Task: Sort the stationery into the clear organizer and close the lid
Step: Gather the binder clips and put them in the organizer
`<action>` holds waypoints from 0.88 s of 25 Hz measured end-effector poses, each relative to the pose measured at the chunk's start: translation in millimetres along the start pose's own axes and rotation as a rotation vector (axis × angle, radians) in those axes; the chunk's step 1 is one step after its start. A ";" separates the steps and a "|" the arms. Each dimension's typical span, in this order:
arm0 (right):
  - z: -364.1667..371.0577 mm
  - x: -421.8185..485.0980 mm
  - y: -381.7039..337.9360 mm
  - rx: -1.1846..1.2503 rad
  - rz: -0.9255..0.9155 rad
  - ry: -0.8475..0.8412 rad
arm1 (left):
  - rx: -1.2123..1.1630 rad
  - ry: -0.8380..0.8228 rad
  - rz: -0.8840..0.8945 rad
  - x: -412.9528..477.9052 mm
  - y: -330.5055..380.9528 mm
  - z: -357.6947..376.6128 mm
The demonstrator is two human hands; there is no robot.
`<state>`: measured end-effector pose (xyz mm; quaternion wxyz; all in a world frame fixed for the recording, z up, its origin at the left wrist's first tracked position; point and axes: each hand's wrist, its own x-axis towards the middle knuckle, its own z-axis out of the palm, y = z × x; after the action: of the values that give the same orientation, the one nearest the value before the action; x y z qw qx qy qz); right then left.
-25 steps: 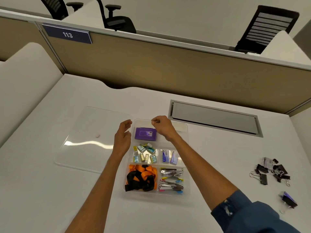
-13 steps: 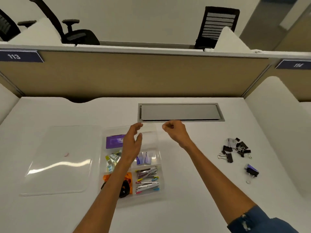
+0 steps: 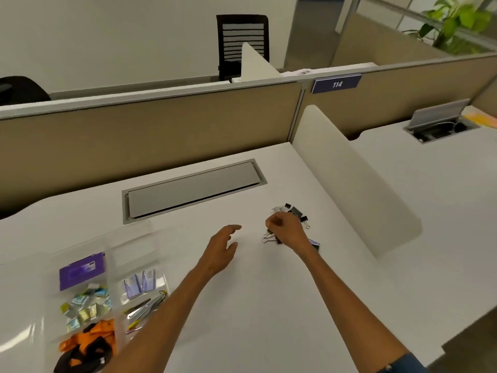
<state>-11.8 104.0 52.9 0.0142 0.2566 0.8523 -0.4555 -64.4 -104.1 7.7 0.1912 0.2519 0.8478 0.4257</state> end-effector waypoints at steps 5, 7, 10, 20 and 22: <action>-55.0 8.5 53.7 -0.027 0.078 0.107 | 0.074 -0.100 0.026 33.2 21.3 39.4; -66.4 13.0 68.8 -0.059 0.103 0.114 | 0.119 -0.135 0.040 44.6 29.7 51.9; -75.3 24.4 82.9 -0.229 0.064 0.028 | 0.259 -0.186 0.032 61.9 39.3 66.8; -57.8 76.3 75.9 -0.709 -0.084 -0.168 | 0.656 -0.214 -0.019 102.4 49.0 95.9; -54.8 83.4 74.2 -0.749 -0.085 -0.184 | 0.632 -0.207 -0.027 105.9 49.7 96.7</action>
<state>-39.3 216.0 6.3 0.1646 0.1563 0.9647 -0.1339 -83.9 44.3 -17.9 0.1941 0.3296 0.9173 0.1111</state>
